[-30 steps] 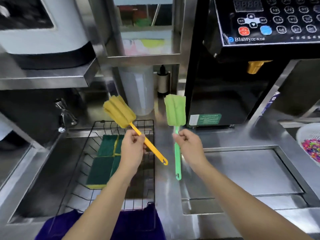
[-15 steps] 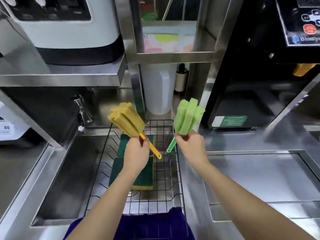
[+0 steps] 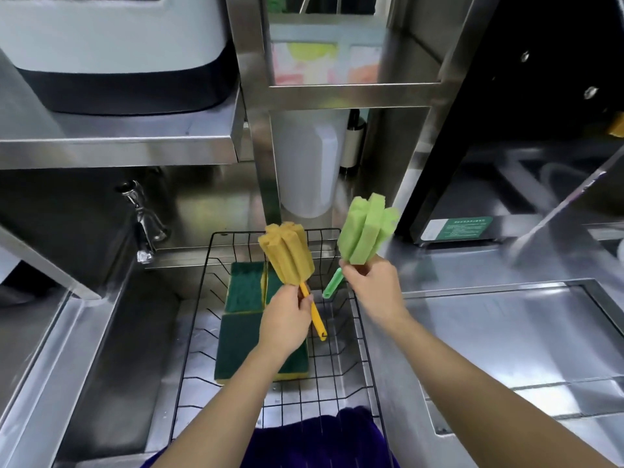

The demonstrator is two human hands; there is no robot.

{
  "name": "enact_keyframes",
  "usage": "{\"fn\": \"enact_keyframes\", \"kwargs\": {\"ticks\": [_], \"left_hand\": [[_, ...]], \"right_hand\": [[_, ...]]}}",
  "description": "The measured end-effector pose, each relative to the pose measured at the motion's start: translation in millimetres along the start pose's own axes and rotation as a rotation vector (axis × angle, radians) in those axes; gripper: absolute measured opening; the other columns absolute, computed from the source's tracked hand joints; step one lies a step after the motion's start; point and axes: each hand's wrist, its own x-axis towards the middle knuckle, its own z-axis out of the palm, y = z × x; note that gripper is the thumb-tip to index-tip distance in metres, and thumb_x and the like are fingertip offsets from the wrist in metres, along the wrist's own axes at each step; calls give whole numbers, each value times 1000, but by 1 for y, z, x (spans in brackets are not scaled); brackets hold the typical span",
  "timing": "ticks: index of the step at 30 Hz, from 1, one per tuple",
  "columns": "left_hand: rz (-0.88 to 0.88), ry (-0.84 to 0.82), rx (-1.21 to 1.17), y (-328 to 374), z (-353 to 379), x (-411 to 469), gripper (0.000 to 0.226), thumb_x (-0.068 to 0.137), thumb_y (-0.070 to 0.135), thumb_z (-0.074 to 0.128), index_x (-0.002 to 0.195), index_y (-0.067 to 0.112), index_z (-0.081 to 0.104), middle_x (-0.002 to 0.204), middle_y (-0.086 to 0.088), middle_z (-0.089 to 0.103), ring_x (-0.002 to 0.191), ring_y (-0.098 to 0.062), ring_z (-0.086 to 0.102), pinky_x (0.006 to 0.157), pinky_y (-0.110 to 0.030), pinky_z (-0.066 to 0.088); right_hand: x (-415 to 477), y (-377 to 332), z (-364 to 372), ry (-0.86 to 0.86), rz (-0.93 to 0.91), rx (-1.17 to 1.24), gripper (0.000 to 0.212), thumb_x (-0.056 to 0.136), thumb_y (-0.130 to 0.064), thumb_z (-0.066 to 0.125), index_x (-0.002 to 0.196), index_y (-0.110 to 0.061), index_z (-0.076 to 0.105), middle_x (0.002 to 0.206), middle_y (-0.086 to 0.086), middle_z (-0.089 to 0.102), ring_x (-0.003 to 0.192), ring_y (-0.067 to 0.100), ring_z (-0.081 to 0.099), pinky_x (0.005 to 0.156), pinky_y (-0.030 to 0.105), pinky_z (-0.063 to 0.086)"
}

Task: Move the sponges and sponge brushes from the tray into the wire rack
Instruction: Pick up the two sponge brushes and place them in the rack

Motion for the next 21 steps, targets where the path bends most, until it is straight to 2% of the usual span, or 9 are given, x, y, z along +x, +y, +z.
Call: {"fn": "enact_keyframes", "kwargs": {"ticks": [3, 6, 10, 13, 18, 19, 21], "left_hand": [[-1, -28, 53, 3, 1, 9, 24, 96, 25, 46, 73, 18, 45, 74, -4, 55, 67, -22, 54, 61, -33, 41], [16, -45, 77, 8, 0, 18, 30, 98, 27, 41, 68, 20, 39, 73, -5, 51, 70, -26, 55, 62, -34, 40], [102, -54, 125, 15, 1, 21, 34, 98, 29, 40, 80, 5, 54, 80, -11, 54, 80, -32, 60, 68, -37, 44], [120, -56, 7, 16, 6, 19, 29, 97, 26, 44, 86, 3, 59, 85, -11, 58, 79, -24, 56, 70, -34, 43], [31, -16, -129, 10, 5, 25, 20, 92, 19, 56, 88, 2, 66, 71, -1, 56, 66, -17, 52, 58, -25, 41], [-3, -23, -159, 10, 5, 26, 17, 90, 17, 59, 91, 2, 67, 73, -1, 58, 67, -17, 54, 60, -25, 43], [-54, -35, -235, 7, 5, 28, 13, 88, 13, 61, 93, 2, 67, 81, -4, 63, 77, -23, 61, 73, -33, 52]], "right_hand": [[5, -2, 3, 0, -29, -52, 29, 87, -30, 58, 63, -15, 51, 57, 1, 53, 57, 19, 48, 57, 32, 38], [9, -3, 6, 41, -125, -102, 37, 90, -31, 54, 60, -14, 41, 52, -4, 42, 54, 18, 40, 57, 36, 38], [18, -2, 8, 101, -196, -156, 36, 91, -30, 52, 62, -15, 37, 51, -6, 37, 56, 21, 38, 56, 35, 29], [25, 2, 8, 116, -184, -120, 30, 90, -27, 54, 67, -9, 49, 56, 0, 46, 60, 24, 47, 59, 36, 37], [33, 10, 11, 57, -187, -126, 30, 89, -26, 56, 68, -5, 51, 55, 1, 45, 57, 23, 45, 57, 39, 41], [34, 10, 12, 46, -181, -118, 29, 89, -26, 56, 69, -5, 52, 53, -2, 44, 57, 22, 44, 57, 38, 40], [35, 9, 12, 37, -177, -102, 26, 89, -26, 56, 69, -11, 50, 54, -1, 45, 58, 21, 44, 58, 37, 40]]}}
